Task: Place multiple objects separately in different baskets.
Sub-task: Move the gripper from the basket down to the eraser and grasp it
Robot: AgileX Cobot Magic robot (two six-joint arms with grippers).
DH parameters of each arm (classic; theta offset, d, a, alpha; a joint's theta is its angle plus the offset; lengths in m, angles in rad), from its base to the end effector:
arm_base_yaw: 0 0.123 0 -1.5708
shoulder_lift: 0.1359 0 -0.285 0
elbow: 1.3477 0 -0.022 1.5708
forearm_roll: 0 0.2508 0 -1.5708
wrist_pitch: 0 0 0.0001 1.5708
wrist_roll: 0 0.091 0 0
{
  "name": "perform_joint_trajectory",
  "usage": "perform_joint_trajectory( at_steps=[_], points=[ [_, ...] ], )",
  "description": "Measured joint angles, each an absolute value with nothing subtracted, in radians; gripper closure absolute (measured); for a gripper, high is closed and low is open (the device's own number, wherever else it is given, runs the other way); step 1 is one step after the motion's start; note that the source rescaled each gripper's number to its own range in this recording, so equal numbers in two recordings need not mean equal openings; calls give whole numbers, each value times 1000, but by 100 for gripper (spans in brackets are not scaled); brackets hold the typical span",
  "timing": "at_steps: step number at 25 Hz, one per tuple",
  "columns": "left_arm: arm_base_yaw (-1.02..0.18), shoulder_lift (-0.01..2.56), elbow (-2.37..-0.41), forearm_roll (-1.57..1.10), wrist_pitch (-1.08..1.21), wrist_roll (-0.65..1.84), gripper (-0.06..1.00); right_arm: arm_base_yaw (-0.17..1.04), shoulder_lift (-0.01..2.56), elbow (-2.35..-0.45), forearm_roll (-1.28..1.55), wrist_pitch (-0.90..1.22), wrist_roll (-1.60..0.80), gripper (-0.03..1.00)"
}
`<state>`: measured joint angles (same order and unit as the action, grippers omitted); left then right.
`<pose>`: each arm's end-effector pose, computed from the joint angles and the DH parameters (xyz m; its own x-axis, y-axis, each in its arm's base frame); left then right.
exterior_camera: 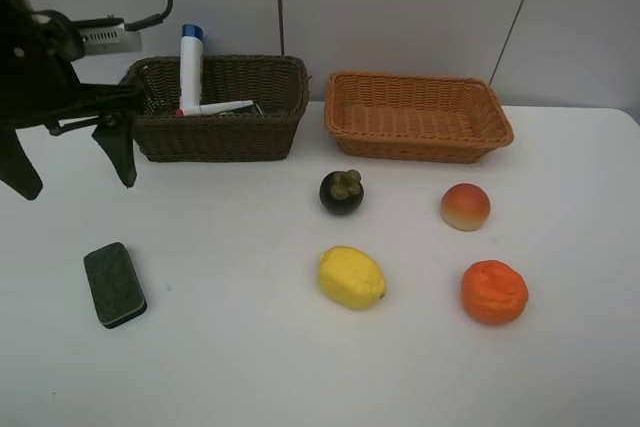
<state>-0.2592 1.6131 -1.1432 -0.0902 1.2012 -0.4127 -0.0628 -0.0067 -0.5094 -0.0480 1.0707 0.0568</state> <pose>0.2786 -0.0818 0.2396 -0.9819 -0.1837 0.0468 -0.1867 0.9799 -0.0707 -0.0077 -0.0034 0.2791 -0.4456 0.0618 -0.8931 0.1153 0.9933 0.0112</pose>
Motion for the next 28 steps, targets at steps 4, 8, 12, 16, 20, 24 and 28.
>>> perform_joint_trajectory(
  at_steps=[4,8,12,16,20,24,28],
  points=[
    [-259,1613,-996,-90,1169,-453,-5,-63,-7,-509,-48,1071,57,14],
    [-259,1638,-904,-90,1028,-477,-5,-63,-7,-509,-48,1071,57,14],
    [-259,1690,-853,-90,907,-504,-5,-63,-7,-509,-48,1071,57,14],
    [-259,1755,-842,-90,820,-517,-5,-63,-7,-509,-48,1071,57,14],
    [-259,1804,-842,-91,794,-520,-5,-63,-7,-509,-48,1071,57,14],
    [-259,1821,-842,-91,755,-525,-5,-63,-7,-509,-48,1071,57,14],
    [-259,1823,-842,-89,686,-541,-5,-63,-7,-509,-48,1071,57,14]
  ],
)
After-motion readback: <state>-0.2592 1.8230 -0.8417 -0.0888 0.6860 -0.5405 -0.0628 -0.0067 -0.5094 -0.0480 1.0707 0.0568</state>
